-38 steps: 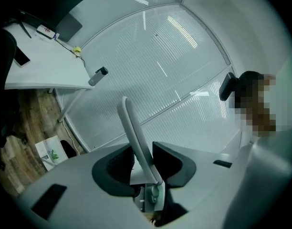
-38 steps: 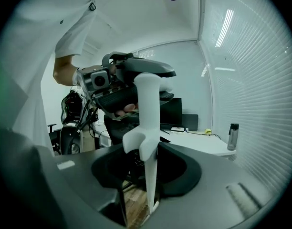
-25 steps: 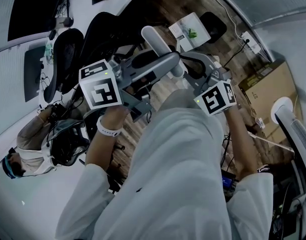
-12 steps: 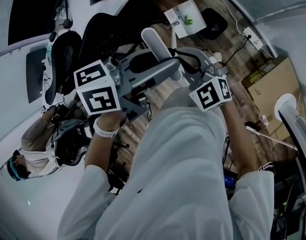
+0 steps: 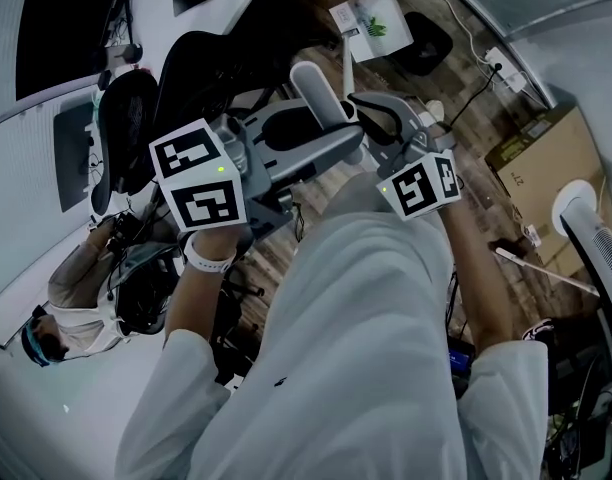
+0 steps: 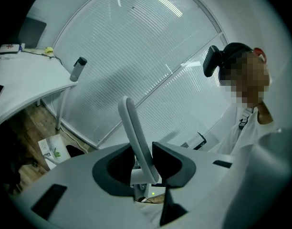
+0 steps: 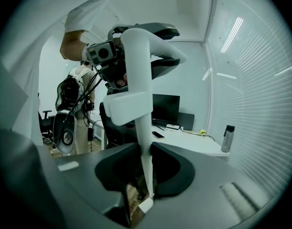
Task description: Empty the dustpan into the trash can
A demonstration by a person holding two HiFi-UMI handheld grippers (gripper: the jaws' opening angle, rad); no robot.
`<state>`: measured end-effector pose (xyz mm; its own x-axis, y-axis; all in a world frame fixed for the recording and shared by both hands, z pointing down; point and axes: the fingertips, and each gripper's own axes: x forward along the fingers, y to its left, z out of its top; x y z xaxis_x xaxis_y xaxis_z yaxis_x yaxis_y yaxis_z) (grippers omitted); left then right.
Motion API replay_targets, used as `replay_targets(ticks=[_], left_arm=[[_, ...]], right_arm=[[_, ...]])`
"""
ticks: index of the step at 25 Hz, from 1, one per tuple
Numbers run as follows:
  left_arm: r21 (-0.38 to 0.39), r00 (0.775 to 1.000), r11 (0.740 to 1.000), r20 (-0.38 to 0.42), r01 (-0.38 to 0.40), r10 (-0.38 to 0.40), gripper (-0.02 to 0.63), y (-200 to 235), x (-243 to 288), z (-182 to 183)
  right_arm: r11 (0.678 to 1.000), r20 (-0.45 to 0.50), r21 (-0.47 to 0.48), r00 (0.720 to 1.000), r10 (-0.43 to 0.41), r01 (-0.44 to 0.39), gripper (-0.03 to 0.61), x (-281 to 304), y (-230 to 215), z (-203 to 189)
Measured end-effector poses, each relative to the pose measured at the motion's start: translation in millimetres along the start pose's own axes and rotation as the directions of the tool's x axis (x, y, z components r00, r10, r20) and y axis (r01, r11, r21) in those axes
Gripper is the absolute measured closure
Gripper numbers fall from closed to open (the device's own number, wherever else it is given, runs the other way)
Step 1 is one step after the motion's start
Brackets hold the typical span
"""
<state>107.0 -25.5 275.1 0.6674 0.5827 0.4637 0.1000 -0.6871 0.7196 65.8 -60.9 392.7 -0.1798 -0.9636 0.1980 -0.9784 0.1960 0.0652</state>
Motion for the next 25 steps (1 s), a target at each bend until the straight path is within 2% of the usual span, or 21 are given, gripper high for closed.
replay_targets(ticks=[8, 16, 25], left_arm=[[0.040, 0.998, 0.999, -0.067, 0.012, -0.010, 0.492, -2.3, 13.7, -8.2], [0.119, 0.986, 0.993, -0.165, 0.019, 0.001, 0.492, -13.6, 26.5, -25.3], [0.161, 0.979, 0.987, -0.200, 0.011, 0.021, 0.492, -19.2, 30.3, -40.5]], right_arm=[[1.000, 0.008, 0.013, 1.000, -0.018, 0.018, 0.488, -6.6, 0.1, -9.6], [0.999, 0.009, 0.020, 0.999, -0.035, 0.035, 0.483, -16.4, 5.4, -16.6], [0.999, 0.027, 0.014, 0.999, -0.041, 0.041, 0.480, -22.9, 12.8, -22.8]])
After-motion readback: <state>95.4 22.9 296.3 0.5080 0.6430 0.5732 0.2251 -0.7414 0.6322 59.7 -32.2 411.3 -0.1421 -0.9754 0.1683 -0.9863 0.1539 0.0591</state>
